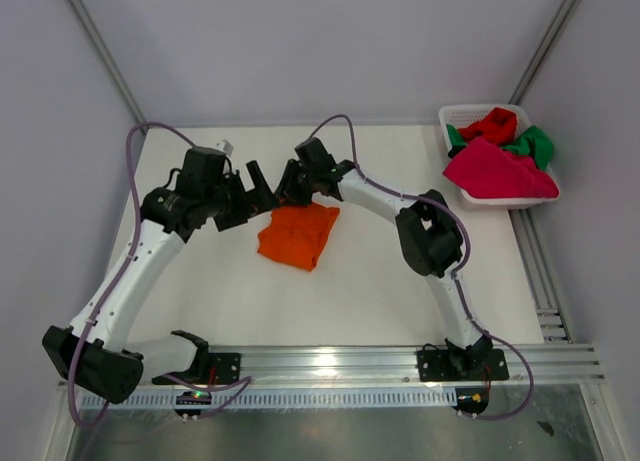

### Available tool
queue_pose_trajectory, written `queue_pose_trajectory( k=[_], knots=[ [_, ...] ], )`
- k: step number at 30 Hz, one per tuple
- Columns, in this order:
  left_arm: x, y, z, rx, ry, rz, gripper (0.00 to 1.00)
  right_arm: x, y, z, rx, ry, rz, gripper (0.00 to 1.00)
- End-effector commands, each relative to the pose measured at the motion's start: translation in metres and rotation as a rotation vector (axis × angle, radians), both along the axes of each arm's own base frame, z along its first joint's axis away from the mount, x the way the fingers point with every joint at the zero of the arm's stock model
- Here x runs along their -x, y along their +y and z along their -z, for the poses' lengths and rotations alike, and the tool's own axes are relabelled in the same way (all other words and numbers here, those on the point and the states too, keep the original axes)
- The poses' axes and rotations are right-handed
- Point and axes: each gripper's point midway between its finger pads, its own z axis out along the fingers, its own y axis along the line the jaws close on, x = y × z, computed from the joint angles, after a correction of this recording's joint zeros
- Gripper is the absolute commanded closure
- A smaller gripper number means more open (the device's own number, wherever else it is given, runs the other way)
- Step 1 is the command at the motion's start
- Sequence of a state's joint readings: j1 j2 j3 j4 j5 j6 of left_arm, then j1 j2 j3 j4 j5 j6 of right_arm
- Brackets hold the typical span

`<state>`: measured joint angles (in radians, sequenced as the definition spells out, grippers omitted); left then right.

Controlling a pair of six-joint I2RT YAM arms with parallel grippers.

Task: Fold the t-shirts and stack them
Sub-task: Put the neatly folded tshirt into the corner of the board with the left arm

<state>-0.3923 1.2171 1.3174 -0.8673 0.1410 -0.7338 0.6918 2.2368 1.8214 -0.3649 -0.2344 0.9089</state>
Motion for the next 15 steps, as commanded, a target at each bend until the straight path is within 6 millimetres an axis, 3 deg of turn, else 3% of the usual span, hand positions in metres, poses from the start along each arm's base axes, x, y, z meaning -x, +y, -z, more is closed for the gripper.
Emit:
queue_pose_trajectory(
  k=[1, 3, 5, 6, 7, 9, 10, 13, 14, 15],
  knots=[
    [-0.001, 0.008, 0.000, -0.014, -0.025, -0.048, 0.01, -0.023, 0.021, -0.053, -0.124, -0.115, 0.008, 0.56],
    [-0.003, 0.016, 0.012, -0.040, -0.019, -0.102, 0.01, -0.028, 0.019, -0.071, -0.119, -0.200, -0.011, 0.56],
    [0.001, 0.022, 0.033, -0.058, 0.016, -0.138, 0.01, -0.029, 0.013, -0.102, -0.122, -0.290, -0.022, 0.56],
    [0.000, 0.021, 0.036, -0.035, 0.020, -0.161, 0.01, -0.029, 0.008, -0.106, -0.090, -0.339, -0.042, 0.56],
    [0.002, 0.021, 0.044, -0.028, 0.034, -0.173, 0.01, -0.031, -0.002, -0.127, -0.072, -0.395, -0.018, 0.56],
    [0.008, 0.022, 0.069, -0.024, 0.090, -0.202, 0.01, -0.032, -0.018, -0.136, -0.007, -0.465, -0.014, 0.56],
    [0.011, 0.022, 0.088, 0.000, 0.135, -0.244, 0.01, -0.034, -0.032, -0.154, 0.025, -0.512, 0.031, 0.56],
    [0.012, 0.019, 0.109, 0.073, 0.184, -0.340, 0.01, -0.039, -0.063, -0.159, 0.147, -0.588, 0.101, 0.56],
    [0.021, 0.021, 0.126, 0.072, 0.224, -0.364, 0.01, -0.036, -0.073, -0.172, 0.157, -0.618, 0.120, 0.56],
    [0.021, 0.021, 0.131, 0.089, 0.235, -0.388, 0.02, -0.034, -0.080, -0.169, 0.196, -0.630, 0.115, 0.56]
  ],
)
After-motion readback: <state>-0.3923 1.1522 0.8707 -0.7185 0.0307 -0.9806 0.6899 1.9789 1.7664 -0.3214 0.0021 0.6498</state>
